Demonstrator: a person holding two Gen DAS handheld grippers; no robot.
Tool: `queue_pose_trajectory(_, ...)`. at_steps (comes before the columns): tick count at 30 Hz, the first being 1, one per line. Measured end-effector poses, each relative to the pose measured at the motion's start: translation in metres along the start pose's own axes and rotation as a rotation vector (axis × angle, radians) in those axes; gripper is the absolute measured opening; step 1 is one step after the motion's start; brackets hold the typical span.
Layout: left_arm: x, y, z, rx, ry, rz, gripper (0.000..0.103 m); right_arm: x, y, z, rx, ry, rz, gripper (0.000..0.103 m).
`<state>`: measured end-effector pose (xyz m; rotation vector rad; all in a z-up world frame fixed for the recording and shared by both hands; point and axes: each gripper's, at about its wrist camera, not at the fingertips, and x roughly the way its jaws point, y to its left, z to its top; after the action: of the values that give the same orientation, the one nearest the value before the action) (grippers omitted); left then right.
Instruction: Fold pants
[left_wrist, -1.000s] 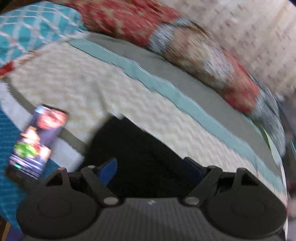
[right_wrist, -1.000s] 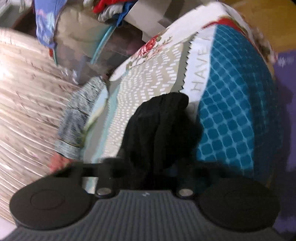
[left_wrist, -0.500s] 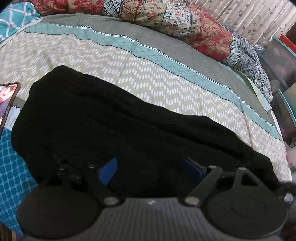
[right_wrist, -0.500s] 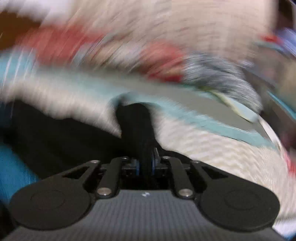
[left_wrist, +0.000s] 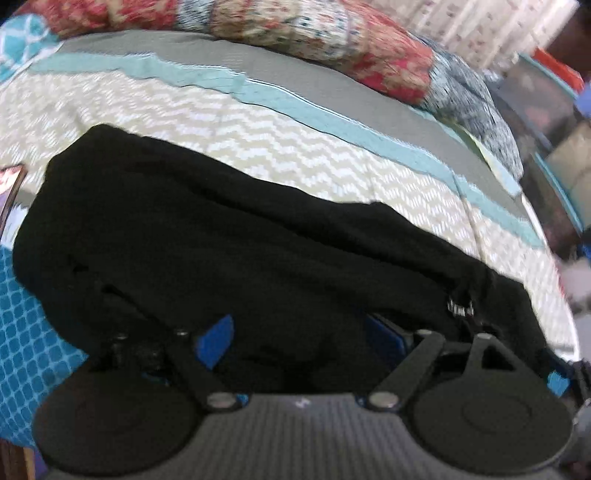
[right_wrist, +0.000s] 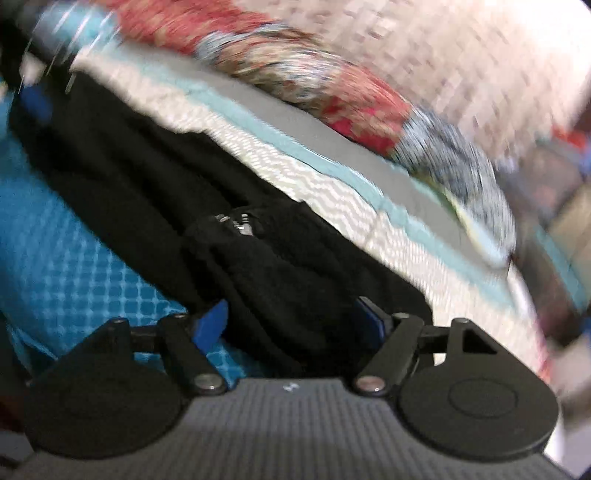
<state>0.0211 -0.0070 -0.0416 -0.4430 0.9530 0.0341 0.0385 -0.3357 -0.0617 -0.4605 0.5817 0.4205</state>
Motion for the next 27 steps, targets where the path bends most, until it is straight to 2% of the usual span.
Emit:
queue_pose_trajectory(4, 0.001, -0.016, -0.008, 0.059, 0.016, 0.032, 0.082, -0.001, -0.025, 0.003, 0.288, -0.043, 0.08, 0.074)
queue_pose_trajectory(7, -0.001, -0.024, -0.014, 0.088, 0.023, 0.04, 0.082, 0.009, -0.035, 0.011, 0.448, -0.08, 0.162, 0.058)
queue_pose_trajectory(9, -0.001, -0.025, -0.017, 0.1, 0.033, 0.063, 0.082, 0.017, -0.034, 0.016, 0.515, -0.089, 0.194, 0.044)
queue_pose_trajectory(12, -0.001, -0.025, -0.021, 0.1, 0.047, 0.105, 0.082, 0.035, -0.025, 0.02, 0.556, -0.07, 0.202, 0.033)
queue_pose_trajectory(14, -0.001, -0.028, -0.022, 0.102, 0.052, 0.116, 0.082, 0.044, -0.02, 0.021, 0.585, -0.03, 0.19, 0.029)
queue_pose_trajectory(17, 0.0, -0.046, -0.02, 0.153, 0.046, 0.106, 0.082, 0.037, -0.02, 0.007, 0.638, -0.002, 0.176, 0.028)
queue_pose_trajectory(19, 0.004, -0.062, -0.016, 0.207, 0.042, 0.093, 0.082, 0.04, -0.025, -0.003, 0.649, 0.064, 0.128, 0.028)
queue_pose_trajectory(21, 0.009, -0.078, -0.015, 0.251, 0.042, 0.079, 0.082, 0.047, -0.032, -0.016, 0.678, 0.088, 0.133, 0.016)
queue_pose_trajectory(23, 0.014, -0.095, -0.015, 0.29, 0.046, 0.076, 0.082, 0.042, -0.042, -0.021, 0.75, 0.086, 0.153, 0.012)
queue_pose_trajectory(27, 0.02, -0.12, -0.017, 0.36, 0.049, 0.082, 0.082, 0.012, -0.053, -0.021, 0.798, 0.005, 0.132, 0.023)
